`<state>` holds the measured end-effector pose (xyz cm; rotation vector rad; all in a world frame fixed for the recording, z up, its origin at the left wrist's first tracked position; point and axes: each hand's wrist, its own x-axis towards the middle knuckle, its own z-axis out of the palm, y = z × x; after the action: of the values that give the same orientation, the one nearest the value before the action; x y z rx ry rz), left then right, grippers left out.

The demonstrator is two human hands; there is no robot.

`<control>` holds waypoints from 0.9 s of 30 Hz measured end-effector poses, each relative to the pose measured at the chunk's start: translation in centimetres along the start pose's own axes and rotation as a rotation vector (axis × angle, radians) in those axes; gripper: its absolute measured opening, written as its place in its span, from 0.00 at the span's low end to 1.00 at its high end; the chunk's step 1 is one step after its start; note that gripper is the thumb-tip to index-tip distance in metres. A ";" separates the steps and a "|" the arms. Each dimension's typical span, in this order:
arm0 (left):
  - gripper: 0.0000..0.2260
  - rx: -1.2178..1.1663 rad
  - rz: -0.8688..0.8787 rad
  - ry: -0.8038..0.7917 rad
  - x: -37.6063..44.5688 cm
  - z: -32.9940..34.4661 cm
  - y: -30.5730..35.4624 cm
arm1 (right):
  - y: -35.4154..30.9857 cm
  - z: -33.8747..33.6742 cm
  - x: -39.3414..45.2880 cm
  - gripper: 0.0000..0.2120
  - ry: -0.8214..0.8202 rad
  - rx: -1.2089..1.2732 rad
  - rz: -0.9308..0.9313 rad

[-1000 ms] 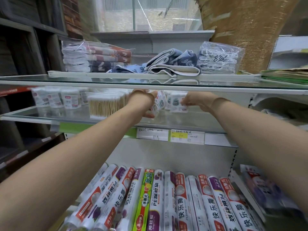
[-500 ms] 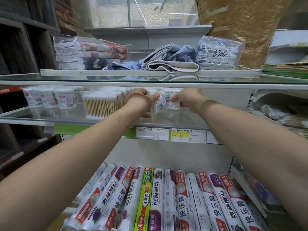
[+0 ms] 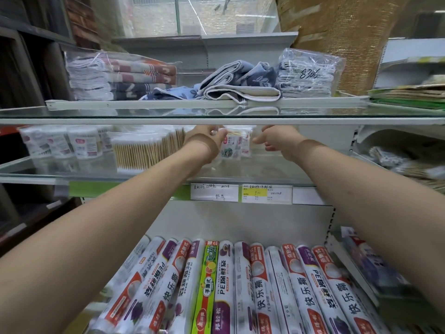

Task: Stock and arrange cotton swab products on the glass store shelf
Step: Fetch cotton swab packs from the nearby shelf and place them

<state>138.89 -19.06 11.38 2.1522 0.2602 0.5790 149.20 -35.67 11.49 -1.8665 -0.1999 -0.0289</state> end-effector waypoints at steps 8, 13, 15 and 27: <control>0.19 -0.010 0.026 -0.017 1.0 1.2 0.9 | 0.5 -1.3 -0.9 0.11 -0.176 0.015 -0.098; 0.19 0.003 0.003 -0.057 1.0 1.7 1.6 | 0.6 -0.2 -1.7 0.10 -0.192 -0.201 -0.225; 0.16 0.035 0.013 -0.039 0.9 1.5 1.7 | 0.6 -0.4 -1.5 0.10 -0.160 -0.242 -0.239; 0.19 0.123 -0.011 0.095 0.6 -1.6 -1.3 | 0.0 1.8 -1.9 0.14 0.020 -0.411 -0.206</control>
<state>138.59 -16.92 11.38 2.2431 0.3682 0.6746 147.23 -34.24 10.70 -2.2458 -0.3954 -0.2464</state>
